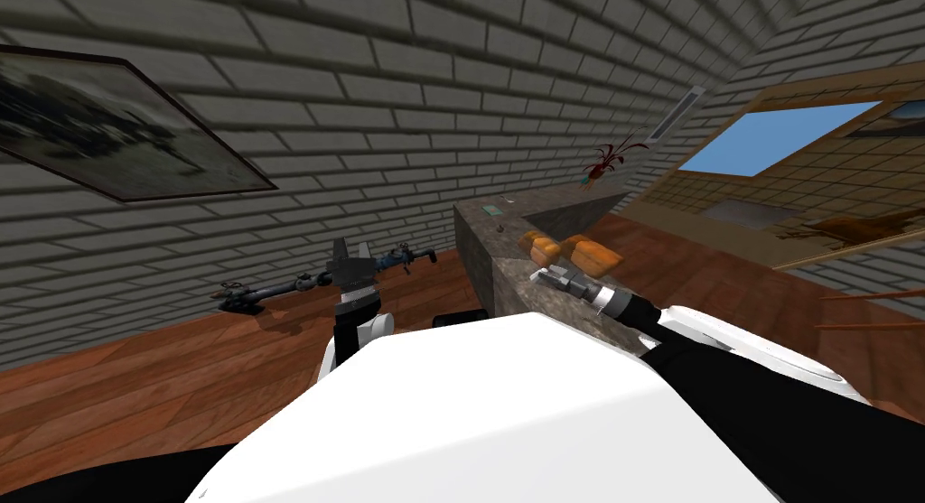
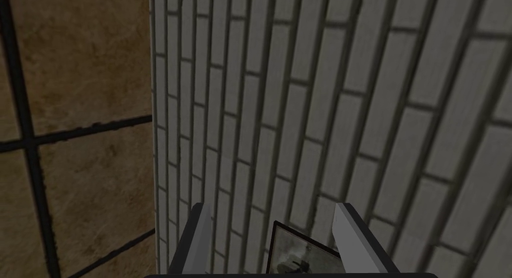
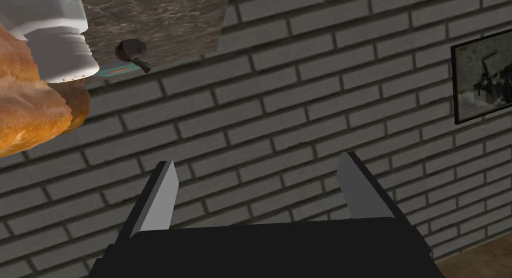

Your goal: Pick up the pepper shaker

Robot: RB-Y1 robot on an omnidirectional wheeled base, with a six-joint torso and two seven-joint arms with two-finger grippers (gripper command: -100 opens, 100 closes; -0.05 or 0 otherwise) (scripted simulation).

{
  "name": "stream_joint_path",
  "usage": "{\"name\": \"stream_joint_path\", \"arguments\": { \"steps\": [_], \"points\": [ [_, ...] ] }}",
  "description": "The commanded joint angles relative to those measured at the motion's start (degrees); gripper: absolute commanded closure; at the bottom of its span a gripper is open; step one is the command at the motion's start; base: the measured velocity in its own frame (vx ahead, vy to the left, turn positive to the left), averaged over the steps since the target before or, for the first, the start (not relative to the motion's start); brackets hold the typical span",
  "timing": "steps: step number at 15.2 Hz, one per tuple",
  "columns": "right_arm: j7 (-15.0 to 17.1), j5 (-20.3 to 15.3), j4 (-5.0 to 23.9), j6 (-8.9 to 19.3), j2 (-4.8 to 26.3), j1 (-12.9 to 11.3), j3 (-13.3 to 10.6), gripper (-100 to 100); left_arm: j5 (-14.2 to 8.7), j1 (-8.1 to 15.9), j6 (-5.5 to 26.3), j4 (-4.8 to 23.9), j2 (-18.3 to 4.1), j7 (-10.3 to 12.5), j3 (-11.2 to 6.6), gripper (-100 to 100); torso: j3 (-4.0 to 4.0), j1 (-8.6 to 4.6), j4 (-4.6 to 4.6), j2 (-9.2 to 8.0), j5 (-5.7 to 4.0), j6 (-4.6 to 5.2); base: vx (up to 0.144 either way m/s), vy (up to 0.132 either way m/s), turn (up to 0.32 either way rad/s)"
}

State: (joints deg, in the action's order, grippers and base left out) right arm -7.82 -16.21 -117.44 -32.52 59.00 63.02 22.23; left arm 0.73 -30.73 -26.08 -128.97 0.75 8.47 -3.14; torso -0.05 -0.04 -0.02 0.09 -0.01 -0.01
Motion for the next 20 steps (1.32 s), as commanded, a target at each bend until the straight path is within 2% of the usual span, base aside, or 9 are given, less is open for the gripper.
{"name": "stream_joint_path", "arguments": {
  "steps": [1,3,6,9,11,14,16,17,20],
  "points": [
    [0.0,-1.3,1.3,0.2,2.9,2.3,1.3,-100,0.0,0.0,0.0,0.0,0.0,0.0,0.00,0,0.00,0.00,0.00,0.00,0.00,0.00,0.015,-0.007,0.055],
    [0.0,-1.3,1.3,0.2,4.3,2.3,1.3,-100,0.0,0.0,0.0,0.0,0.0,0.0,0.00,0,0.00,0.00,0.00,0.01,0.00,-0.01,0.013,-0.009,0.039],
    [0.1,-2.4,2.3,0.3,7.4,4.4,2.4,-100,0.0,0.0,0.0,0.0,0.0,0.0,0.00,0,0.00,0.00,0.00,0.01,0.00,-0.01,0.013,-0.009,0.044],
    [0.1,-4.6,4.3,0.6,11.9,8.4,4.7,-100,0.0,0.0,0.0,0.0,0.0,0.0,0.00,0,0.00,0.01,0.00,0.01,0.00,-0.01,0.014,-0.007,0.061],
    [0.1,-4.6,4.3,0.6,13.4,8.4,4.7,-100,0.0,0.0,0.0,0.0,0.0,0.0,0.00,0,-0.02,0.00,-0.01,0.02,0.00,-0.01,0.014,-0.010,0.038],
    [0.1,-6.7,6.3,0.8,17.9,12.3,6.9,-100,0.0,0.0,0.0,0.0,0.0,0.0,0.00,0,-0.01,0.01,-0.01,0.02,0.00,-0.01,0.013,-0.008,0.054],
    [0.1,-6.7,6.3,0.8,19.2,12.3,6.9,-100,0.0,0.0,0.0,0.0,0.0,0.0,0.00,0,-0.01,0.01,-0.01,0.02,0.00,-0.02,0.010,-0.009,0.040],
    [0.1,-7.7,7.2,0.9,21.3,14.2,8.0,-100,0.0,0.0,0.0,0.0,0.0,0.0,0.00,0,0.00,0.01,0.00,0.01,0.00,0.00,0.011,-0.008,0.039],
    [0.1,-8.7,8.1,1.0,24.5,16.0,9.0,-100,0.0,0.0,0.0,0.0,0.0,0.0,0.00,0,-0.01,0.02,-0.01,0.02,0.00,-0.02,0.012,-0.009,0.052]
  ]
}}
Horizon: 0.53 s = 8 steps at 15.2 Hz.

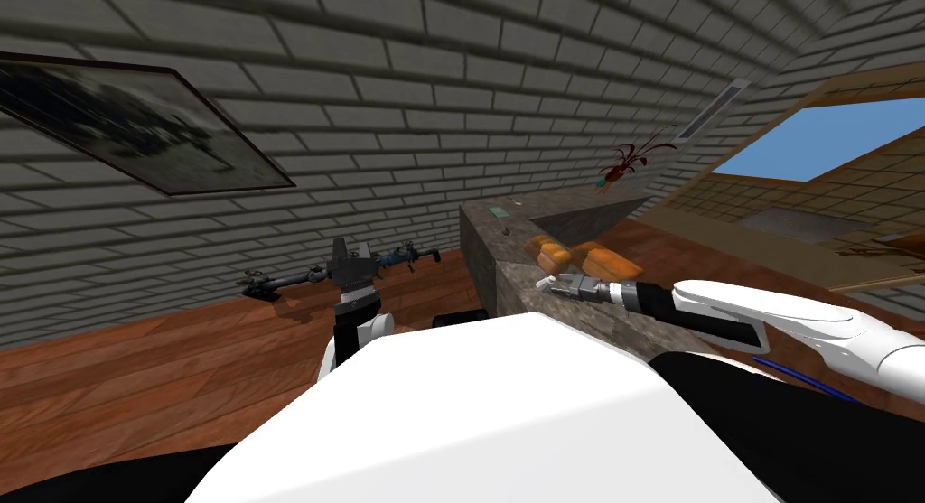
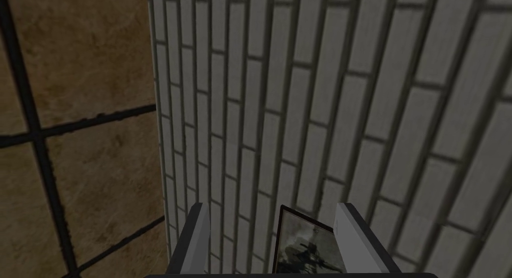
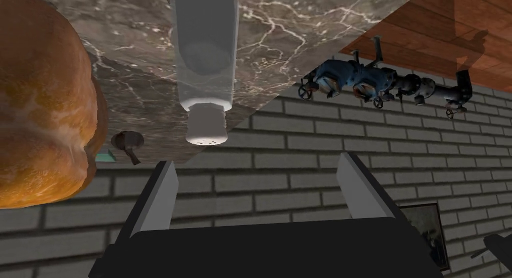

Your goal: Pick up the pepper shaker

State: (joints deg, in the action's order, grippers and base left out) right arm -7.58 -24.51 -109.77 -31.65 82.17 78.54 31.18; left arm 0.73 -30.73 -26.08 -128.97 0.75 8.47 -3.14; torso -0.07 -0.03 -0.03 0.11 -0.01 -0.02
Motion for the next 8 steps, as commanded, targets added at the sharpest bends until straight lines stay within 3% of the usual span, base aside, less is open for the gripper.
{"name": "stream_joint_path", "arguments": {
  "steps": [1,8],
  "points": [
    [-0.1,-1.3,1.3,0.2,2.9,2.1,1.0,-100,0.0,0.0,0.0,0.0,0.0,0.0,0.00,0,0.00,0.00,0.00,0.00,0.00,0.00,0.014,-0.010,0.061],
    [-0.1,-3.9,3.6,0.4,10.5,6.7,3.7,-100,0.0,0.0,0.0,0.0,0.0,0.0,0.00,0,0.00,0.01,0.00,0.01,0.00,0.00,0.012,-0.008,0.045]
  ]
}}
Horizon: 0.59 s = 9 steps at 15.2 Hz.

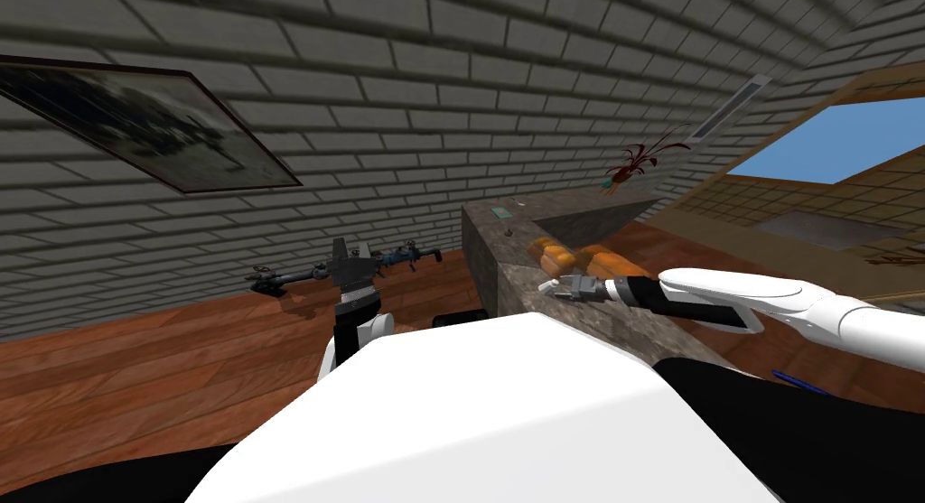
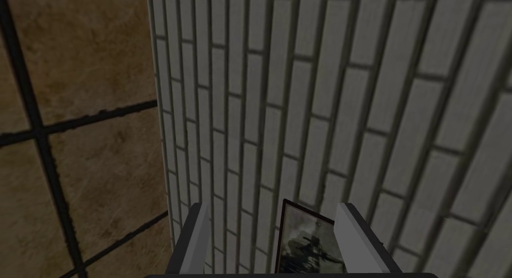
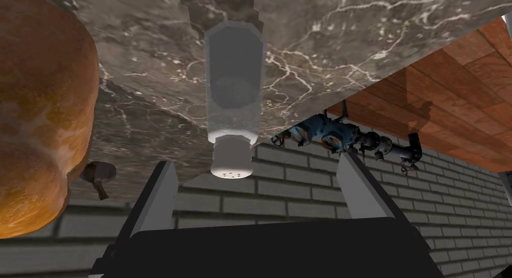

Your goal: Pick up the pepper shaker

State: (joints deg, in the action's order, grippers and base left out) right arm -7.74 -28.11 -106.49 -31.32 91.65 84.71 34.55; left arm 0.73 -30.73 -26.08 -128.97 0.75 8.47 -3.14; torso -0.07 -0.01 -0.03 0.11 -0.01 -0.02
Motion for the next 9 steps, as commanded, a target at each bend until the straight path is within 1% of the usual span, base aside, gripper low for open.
{"name": "stream_joint_path", "arguments": {
  "steps": [1,2,4,5,7,9],
  "points": [
    [0.0,-1.1,1.0,0.1,2.9,1.8,1.1,-100,0.0,0.0,0.0,0.0,0.0,0.0,0.00,0,0.00,0.00,0.00,0.00,0.00,0.00,0.010,-0.008,0.038],
    [0.0,-1.1,1.0,0.1,2.9,1.8,1.1,-100,0.0,0.0,0.0,0.0,0.0,0.0,0.00,0,0.00,0.00,0.00,0.00,0.00,0.00,0.009,-0.008,0.036],
    [0.0,-2.4,2.1,0.1,6.0,4.1,2.4,-100,0.0,0.0,0.0,0.0,0.0,0.0,0.00,0,0.00,0.00,0.00,-0.01,0.00,0.00,0.009,-0.008,0.049],
    [0.0,-2.4,2.1,0.1,6.2,4.1,2.4,-100,0.0,0.0,0.0,0.0,0.0,0.0,0.00,0,0.00,0.00,0.00,0.00,0.00,-0.01,0.009,-0.009,0.046],
    [0.0,-3.4,3.0,0.1,8.7,5.8,3.4,-100,0.0,0.0,0.0,0.0,0.0,0.0,0.00,0,0.01,0.00,0.00,-0.01,0.00,0.00,0.009,-0.008,0.035],
    [0.0,-4.0,3.6,0.2,10.4,7.0,4.1,-100,0.0,0.0,0.0,0.0,0.0,0.0,0.00,0,0.00,0.00,0.00,0.00,0.00,0.00,0.010,-0.008,0.037]
  ]
}}
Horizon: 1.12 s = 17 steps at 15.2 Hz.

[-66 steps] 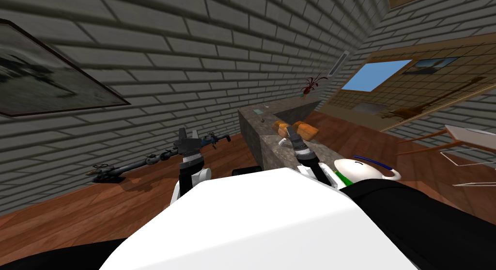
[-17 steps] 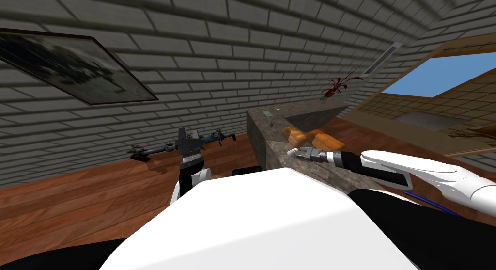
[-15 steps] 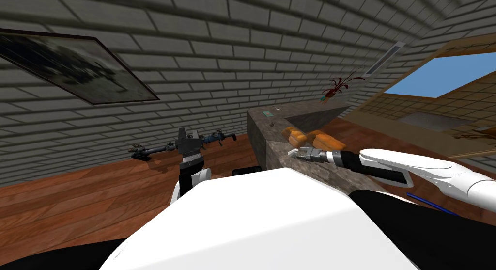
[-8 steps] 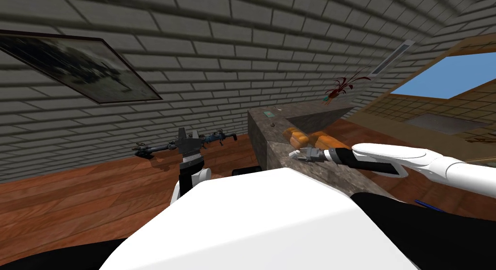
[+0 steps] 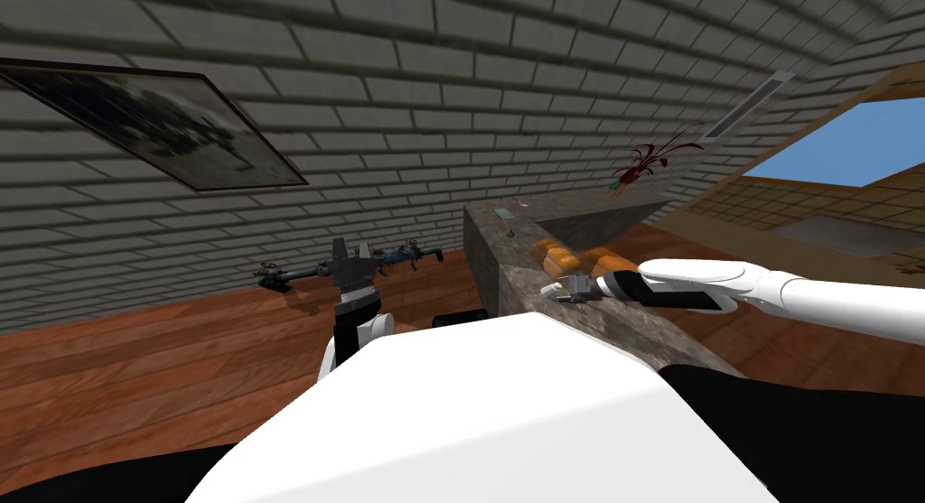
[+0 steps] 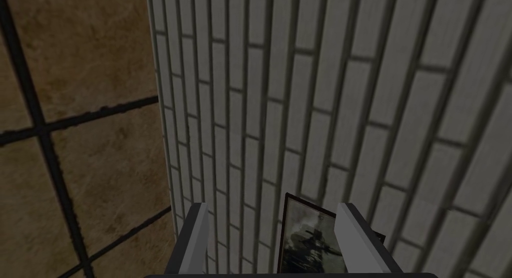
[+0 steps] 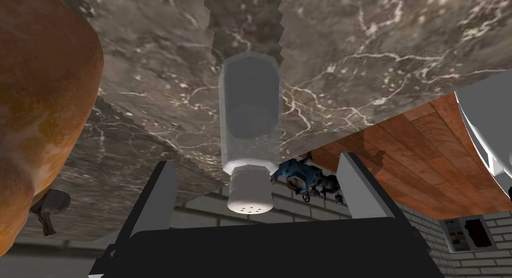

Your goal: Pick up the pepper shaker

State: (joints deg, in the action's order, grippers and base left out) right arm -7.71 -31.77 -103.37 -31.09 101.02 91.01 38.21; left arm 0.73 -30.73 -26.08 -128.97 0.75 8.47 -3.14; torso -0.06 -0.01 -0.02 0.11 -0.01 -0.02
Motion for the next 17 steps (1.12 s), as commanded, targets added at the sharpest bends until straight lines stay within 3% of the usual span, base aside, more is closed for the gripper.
{"name": "stream_joint_path", "arguments": {
  "steps": [1,2,11,12,13,17],
  "points": [
    [0.0,-0.7,0.7,-0.1,1.7,1.1,0.7,-100,0.0,0.0,0.0,0.0,0.0,0.0,0.00,0,0.00,0.00,0.00,0.00,0.00,0.00,0.008,-0.007,0.043],
    [0.0,-0.3,0.3,0.0,0.8,0.5,0.4,-100,0.0,0.0,0.0,0.0,0.0,0.0,0.00,0,0.00,0.00,0.00,-0.01,0.00,0.00,0.005,-0.004,0.020],
    [-2.6,4.8,-4.0,9.1,2.4,1.6,-4.4,-100,0.0,0.0,0.0,0.0,0.0,0.0,0.00,0,0.10,-0.10,0.04,-0.17,-0.03,0.01,-0.020,-0.030,0.110],
    [-1.9,3.8,-3.6,7.7,2.0,1.7,-3.5,-100,0.0,0.0,0.0,0.0,0.0,0.0,0.00,0,0.10,-0.09,0.04,-0.17,-0.02,0.01,-0.014,-0.017,0.042],
    [-2.0,3.9,-3.6,8.1,2.1,1.7,-3.7,100,0.0,0.0,0.0,0.0,0.0,0.0,0.00,0,0.10,-0.07,0.04,-0.16,-0.02,0.03,-0.005,-0.007,0.002],
    [-2.0,3.9,-3.7,8.0,2.1,1.7,-3.6,100,0.0,0.0,0.0,0.0,0.0,0.0,0.00,0,0.06,-0.01,0.03,-0.09,-0.02,0.04,0.000,0.000,0.000]
  ]
}}
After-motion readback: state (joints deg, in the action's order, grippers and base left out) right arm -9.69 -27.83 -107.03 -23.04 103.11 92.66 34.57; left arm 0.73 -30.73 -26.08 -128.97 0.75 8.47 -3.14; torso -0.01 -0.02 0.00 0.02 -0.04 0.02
